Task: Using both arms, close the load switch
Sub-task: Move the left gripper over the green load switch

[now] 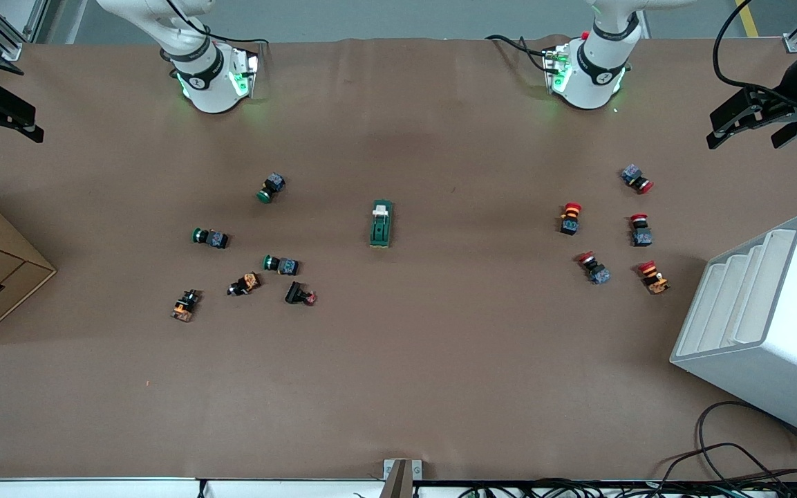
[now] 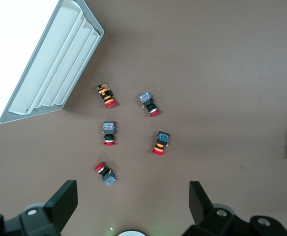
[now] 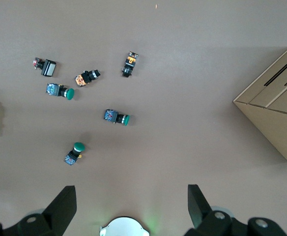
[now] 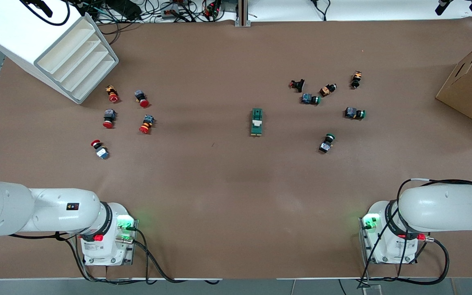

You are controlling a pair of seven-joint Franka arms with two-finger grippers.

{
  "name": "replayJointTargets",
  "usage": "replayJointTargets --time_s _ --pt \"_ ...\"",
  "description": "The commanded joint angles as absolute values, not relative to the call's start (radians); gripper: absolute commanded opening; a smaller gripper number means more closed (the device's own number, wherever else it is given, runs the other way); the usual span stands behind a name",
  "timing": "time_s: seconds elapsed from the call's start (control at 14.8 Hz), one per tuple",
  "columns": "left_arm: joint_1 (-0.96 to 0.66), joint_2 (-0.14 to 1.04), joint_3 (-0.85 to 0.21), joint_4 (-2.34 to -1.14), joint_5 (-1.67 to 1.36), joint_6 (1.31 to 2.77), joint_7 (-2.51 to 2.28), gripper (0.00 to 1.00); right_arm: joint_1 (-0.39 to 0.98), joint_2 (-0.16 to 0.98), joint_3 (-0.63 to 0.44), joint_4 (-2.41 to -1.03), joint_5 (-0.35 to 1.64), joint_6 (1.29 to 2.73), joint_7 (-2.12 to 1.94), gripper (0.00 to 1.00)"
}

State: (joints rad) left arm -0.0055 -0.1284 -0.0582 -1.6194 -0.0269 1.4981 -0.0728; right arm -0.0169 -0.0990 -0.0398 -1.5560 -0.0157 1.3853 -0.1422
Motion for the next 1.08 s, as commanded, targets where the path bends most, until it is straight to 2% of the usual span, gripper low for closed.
replayJointTargets --time_s 0.0,0.2,0.47,0.68,1.01 --pt "-0.005 -0.117 -0.061 -1.589 -0.023 1.476 -0.061 1.00 -0.017 -0.130 -0.040 -1.591 -0.031 1.397 -0.147 1.00" --pt "0.000 -0.112 -0.061 -1.588 -0.023 1.477 -0.046 1.00 -0.018 -0.135 -0.043 -1.589 -0.020 1.391 -0.108 1.00" --pt "-0.024 -0.019 -0.083 -1.565 -0.035 1.531 -0.067 1.00 -0.020 -0.135 -0.048 -1.588 0.004 1.390 -0.067 1.00" --pt "-0.040 0.004 -0.158 -1.583 -0.035 1.600 -0.130 1.00 -0.026 -0.135 -0.046 -1.588 0.025 1.399 -0.072 1.00" --pt "-0.041 0.012 -0.372 -1.693 -0.029 1.799 -0.470 1.00 -0.025 -0.135 -0.043 -1.589 0.014 1.397 -0.083 1.00"
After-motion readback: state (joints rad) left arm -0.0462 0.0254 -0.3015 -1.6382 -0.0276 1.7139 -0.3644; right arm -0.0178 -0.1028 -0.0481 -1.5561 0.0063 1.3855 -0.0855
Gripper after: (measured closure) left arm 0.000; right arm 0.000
